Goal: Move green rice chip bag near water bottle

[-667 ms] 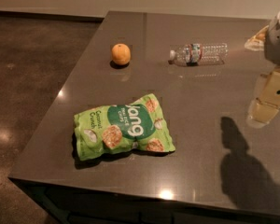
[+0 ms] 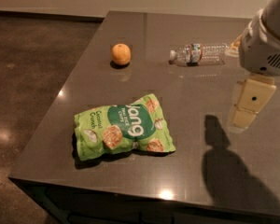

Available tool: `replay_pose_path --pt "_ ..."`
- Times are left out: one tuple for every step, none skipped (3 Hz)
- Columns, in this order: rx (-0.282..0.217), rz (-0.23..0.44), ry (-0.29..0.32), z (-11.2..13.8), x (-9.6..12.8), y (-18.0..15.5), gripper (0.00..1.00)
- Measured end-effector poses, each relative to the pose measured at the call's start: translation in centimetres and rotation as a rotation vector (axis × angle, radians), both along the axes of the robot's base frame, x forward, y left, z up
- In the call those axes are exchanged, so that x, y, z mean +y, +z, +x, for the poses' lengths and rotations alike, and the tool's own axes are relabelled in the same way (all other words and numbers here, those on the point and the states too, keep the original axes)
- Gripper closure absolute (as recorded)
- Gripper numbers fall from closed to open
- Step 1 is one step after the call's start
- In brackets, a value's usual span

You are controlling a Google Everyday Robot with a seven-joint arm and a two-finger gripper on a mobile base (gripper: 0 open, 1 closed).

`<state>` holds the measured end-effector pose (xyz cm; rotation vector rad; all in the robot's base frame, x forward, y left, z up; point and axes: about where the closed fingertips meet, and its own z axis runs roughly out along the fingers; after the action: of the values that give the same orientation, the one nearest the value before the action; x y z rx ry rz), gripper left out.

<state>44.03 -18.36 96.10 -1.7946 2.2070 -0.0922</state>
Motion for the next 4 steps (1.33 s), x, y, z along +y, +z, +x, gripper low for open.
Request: replay_pose_path --pt "0.028 -0.018 0.077 0.1 4.5 -2.5 0.0" --pt "0.071 -0.019 0.153 0.0 9.2 -5.7 0.0" --pt "0.119 -0.03 0.226 -0.5 13.6 -8.9 0.0" --pt "0.145 -0.028 0.275 -1.0 16.9 -10.8 0.0"
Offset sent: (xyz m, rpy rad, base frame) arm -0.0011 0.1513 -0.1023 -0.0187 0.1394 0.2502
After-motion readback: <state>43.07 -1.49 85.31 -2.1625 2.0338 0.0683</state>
